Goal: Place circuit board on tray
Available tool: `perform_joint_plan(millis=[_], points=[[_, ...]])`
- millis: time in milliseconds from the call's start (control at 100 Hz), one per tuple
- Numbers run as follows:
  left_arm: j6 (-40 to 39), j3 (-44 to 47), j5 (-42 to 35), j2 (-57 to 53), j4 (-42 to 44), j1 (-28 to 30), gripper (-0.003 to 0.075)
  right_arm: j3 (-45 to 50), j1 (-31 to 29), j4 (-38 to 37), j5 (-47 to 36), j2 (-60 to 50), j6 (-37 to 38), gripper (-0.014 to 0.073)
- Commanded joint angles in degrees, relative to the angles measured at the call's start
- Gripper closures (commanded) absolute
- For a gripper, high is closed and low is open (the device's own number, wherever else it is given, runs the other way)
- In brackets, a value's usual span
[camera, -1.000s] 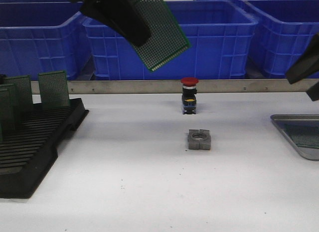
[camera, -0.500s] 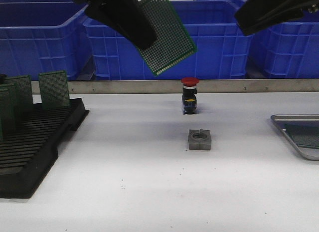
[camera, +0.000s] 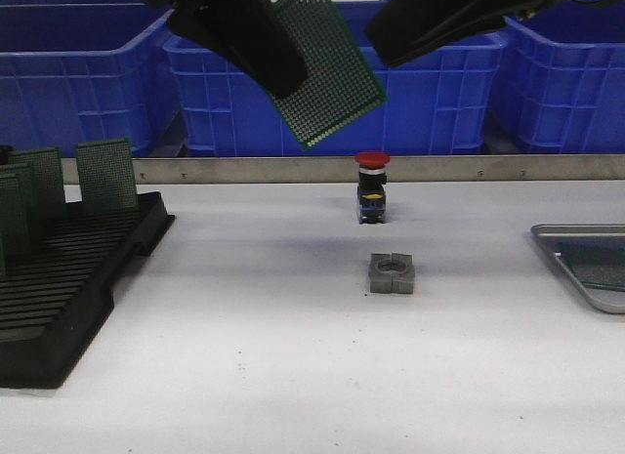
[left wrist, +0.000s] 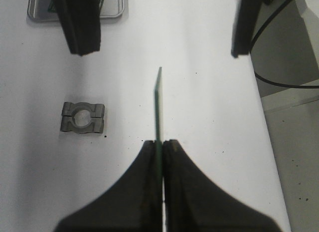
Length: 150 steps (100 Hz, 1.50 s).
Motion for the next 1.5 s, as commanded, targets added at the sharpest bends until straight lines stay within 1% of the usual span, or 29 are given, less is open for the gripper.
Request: perform_joint_plan(millis=[0,410,460,510,600,670,790,910,1050,1090,1140,1190,1230,1240,1260,1280,1300,1310,1380,1430,1490], points=[[-0.53,-1.23,2.93,-2.9,-3.15,-0.47,0.0738,-1.65,1.32,4.03,-1.15,-1.38,-0.71,0.0001],[-0.53,-1.23,2.93,-2.9,-3.15,-0.47,0.0738,-1.65,4.37,4.21,-1.34,3.3,-0.71,0.0003],[-0.53,-1.23,2.93,-2.9,-3.15,-0.47,0.0738,-1.65,4.67,4.26,-1.42,3.5,-0.71,0.0015],[-0.53,-1.23,2.93,-2.9,-3.15,-0.47,0.0738,-1.65,4.94,4.26,-1.42,3.69,-0.71,0.0055],[-0.53,-1.23,2.93,-2.9,-3.15,-0.47,0.0738,-1.65,5.16,4.33,-1.47,3.7,-0.71,0.0167],[-0.53,-1.23,2.93,-2.9,-3.15,-0.47,0.0738,-1.65,5.16,4.76,-1.47,3.7,-0.71,0.0273],[-0.53,-1.23,2.93,-2.9,-3.15,-0.47,0.0738,-1.65,5.16,5.66,-1.47,3.7,-0.71,0.0488],[-0.53,-1.23,2.93,-2.9,-3.15,-0.47,0.0738,-1.65,5.16,5.99,-1.47,3.7,-0.71,0.0659],[-0.53,-1.23,2.81,-2.9,-3.15,-0.47,0.0736,-1.65,5.16,5.99,-1.67,3.7,-0.66,0.0657],[-0.53,-1.23,2.81,-2.9,-3.15,-0.47,0.0725,-1.65,5.16,5.99,-1.82,3.7,-0.66,0.0657],[-0.53,-1.23,2.81,-2.9,-3.15,-0.47,0.0684,-1.65,5.16,5.99,-1.82,3.7,-0.66,0.0657],[-0.53,-1.23,2.81,-2.9,-3.15,-0.47,0.0607,-1.65,5.16,5.99,-1.91,3.7,-0.66,0.0657],[-0.53,-1.23,2.81,-2.9,-3.15,-0.47,0.0516,-1.65,5.16,5.99,-2.02,3.7,-0.66,0.0657],[-0.53,-1.23,2.81,-2.9,-3.15,-0.47,0.0481,-1.65,5.16,5.99,-2.02,3.7,-0.66,0.0657],[-0.53,-1.23,2.66,-2.9,-3.15,-0.47,0.0444,-1.65,5.16,5.99,-2.07,3.7,-0.66,0.0657],[-0.53,-1.23,2.48,-2.9,-3.15,-0.47,0.0369,-1.65,5.16,5.99,-2.07,3.7,-0.66,0.0657],[-0.53,-1.23,2.3,-2.9,-3.15,-0.47,0.0331,-1.65,5.16,5.94,-2.12,3.64,-0.66,0.0657],[-0.53,-1.23,2.19,-2.9,-3.15,-0.47,0.0294,-1.65,5.16,5.94,-2.12,3.64,-0.66,0.0657],[-0.53,-1.23,1.19,-2.9,-3.15,-0.47,0.0147,-1.65,5.16,5.26,-2.26,3.38,-0.66,0.0657],[-0.53,-1.23,1.06,-2.9,-3.15,-0.47,0.009,-1.65,4.97,4.41,-2.26,3.04,-0.61,0.0657],[-0.53,-1.23,0.97,-2.9,-3.15,-0.47,0.0071,-1.65,4.47,2.61,-2.26,2.31,-0.03,0.0657]])
